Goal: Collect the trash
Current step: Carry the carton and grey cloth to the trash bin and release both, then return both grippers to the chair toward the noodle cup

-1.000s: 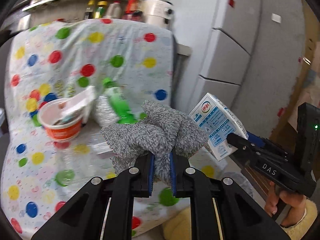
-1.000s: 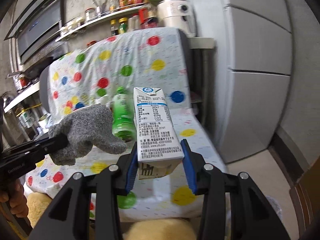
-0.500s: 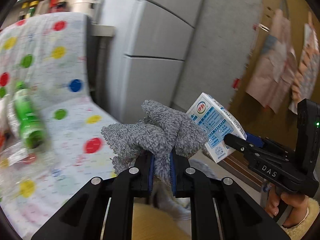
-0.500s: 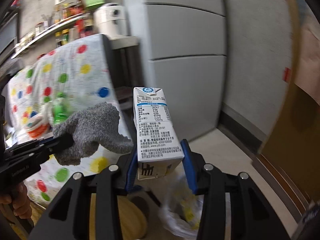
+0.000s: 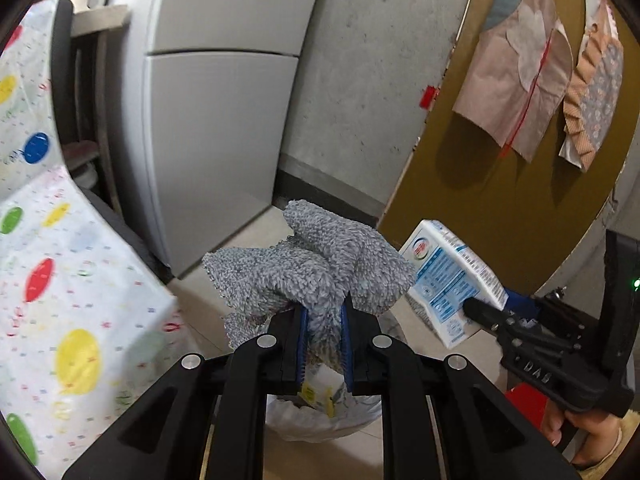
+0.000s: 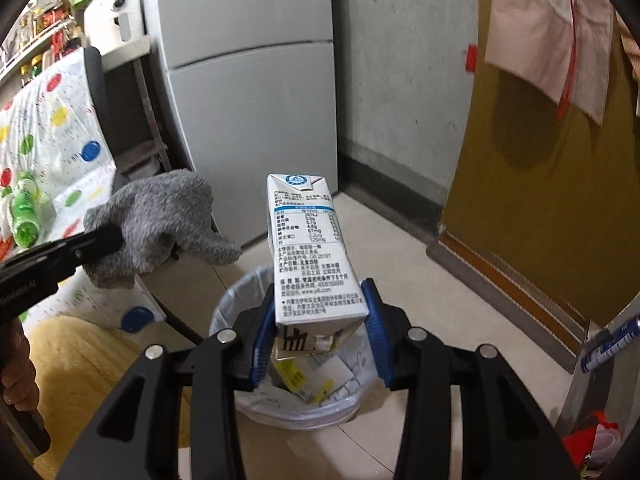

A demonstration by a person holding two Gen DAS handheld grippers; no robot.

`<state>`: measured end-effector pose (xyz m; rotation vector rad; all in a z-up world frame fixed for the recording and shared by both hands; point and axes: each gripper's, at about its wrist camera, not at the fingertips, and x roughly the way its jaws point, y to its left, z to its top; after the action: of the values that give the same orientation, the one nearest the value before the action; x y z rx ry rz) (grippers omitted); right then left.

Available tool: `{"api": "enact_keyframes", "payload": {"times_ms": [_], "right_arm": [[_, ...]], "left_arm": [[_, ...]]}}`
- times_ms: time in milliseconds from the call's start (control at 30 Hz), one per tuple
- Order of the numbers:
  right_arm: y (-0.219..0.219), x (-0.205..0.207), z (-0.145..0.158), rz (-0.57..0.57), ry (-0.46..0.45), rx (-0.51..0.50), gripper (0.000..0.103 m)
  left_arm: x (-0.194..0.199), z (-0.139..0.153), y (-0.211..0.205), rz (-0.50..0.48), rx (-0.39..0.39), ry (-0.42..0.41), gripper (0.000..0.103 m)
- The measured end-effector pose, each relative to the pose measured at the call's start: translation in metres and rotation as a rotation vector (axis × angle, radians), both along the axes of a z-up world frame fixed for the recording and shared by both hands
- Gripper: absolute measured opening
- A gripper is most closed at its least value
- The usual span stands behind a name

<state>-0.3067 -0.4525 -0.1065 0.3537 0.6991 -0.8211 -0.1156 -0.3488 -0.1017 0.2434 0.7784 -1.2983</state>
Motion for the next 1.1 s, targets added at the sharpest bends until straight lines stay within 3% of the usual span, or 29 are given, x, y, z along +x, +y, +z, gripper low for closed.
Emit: {"api": "enact_keyframes", "payload": {"times_ms": [133,167,233,367,567,800,1100], "right_arm": [[-0.016,0.001,-0.018,-0.011,-0.003,0.044,0.041],[-0.020,0.003,-0.021,-0.012,-0.005,0.060,0.042],[-0.025,0.006,-0.025,-0.017,-0.011,0.089,0.053],[-0.025,0.004,-0.022,-0.030,-0.024,0.082,0.055],[-0.023,-0.001,-0.002,-0.040,-0.062,0.052,0.055],[0.002,0.014,0.027,0.045,-0.091,-0.004,0.055],[0.072,0.082,0.042,0.298,-0.082,-0.009,0.055]], "left_arm": [[-0.002,-0.012,-0.018,-0.020,0.005,0.033,0.018],[-0.002,-0.015,-0.024,-0.026,0.012,0.050,0.023],[-0.002,-0.017,-0.030,-0.025,0.029,0.057,0.030],[0.001,-0.018,-0.031,-0.020,0.035,0.055,0.044],[0.008,-0.010,-0.015,0.004,0.017,0.050,0.044],[0.026,0.004,0.031,0.151,0.064,-0.051,0.044],[0.066,0.018,0.130,0.362,0.107,-0.060,0.044]]}}
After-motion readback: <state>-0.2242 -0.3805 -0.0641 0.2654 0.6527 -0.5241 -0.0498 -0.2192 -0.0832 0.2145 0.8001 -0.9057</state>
